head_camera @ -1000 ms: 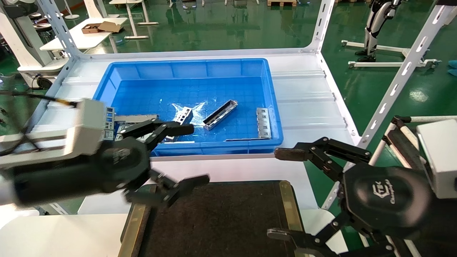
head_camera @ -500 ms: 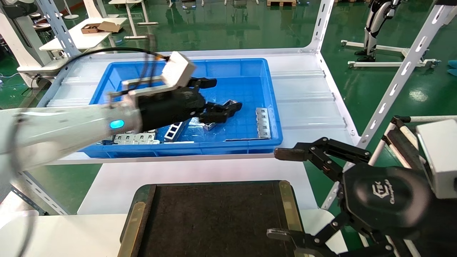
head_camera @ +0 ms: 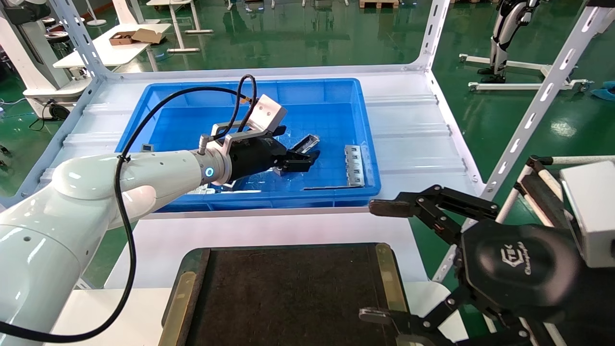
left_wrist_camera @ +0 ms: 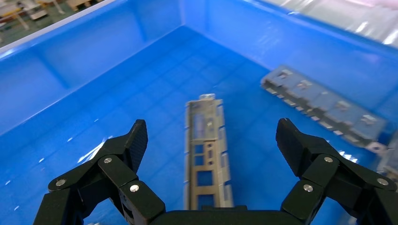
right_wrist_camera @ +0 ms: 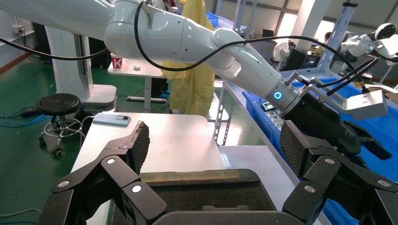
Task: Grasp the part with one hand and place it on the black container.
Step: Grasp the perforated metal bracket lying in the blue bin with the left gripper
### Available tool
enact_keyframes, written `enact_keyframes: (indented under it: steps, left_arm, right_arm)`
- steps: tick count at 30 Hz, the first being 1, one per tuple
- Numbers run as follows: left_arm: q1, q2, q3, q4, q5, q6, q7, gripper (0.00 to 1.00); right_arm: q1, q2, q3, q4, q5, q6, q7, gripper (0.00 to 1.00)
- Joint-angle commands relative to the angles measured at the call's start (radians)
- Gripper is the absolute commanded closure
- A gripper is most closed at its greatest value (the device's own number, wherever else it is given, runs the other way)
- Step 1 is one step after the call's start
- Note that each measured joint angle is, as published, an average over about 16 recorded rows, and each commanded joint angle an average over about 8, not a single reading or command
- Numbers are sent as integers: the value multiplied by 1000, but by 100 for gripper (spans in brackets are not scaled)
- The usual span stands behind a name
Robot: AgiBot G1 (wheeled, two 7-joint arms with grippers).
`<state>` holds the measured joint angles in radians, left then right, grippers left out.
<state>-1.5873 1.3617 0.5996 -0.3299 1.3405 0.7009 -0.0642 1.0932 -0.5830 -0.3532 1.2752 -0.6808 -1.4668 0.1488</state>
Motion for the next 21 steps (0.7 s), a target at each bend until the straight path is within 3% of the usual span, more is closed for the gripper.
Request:
enact_keyframes:
  steps: [1, 2, 3, 21]
  left_arm:
    - [1, 7, 13, 17, -9, -25, 10, 82]
    - [2, 7, 23, 17, -16, -33, 7, 94]
    - [4, 7, 33, 15, -24, -39, 3, 100]
    - [7, 2, 185, 26, -137, -100, -31, 100]
  right_arm:
    - [0, 0, 0, 0, 0, 0, 0, 84]
    - [0, 0, 0, 0, 0, 0, 0, 96]
    - [0, 0, 0, 0, 0, 0, 0, 100]
    - [0, 0, 0, 0, 0, 0, 0, 100]
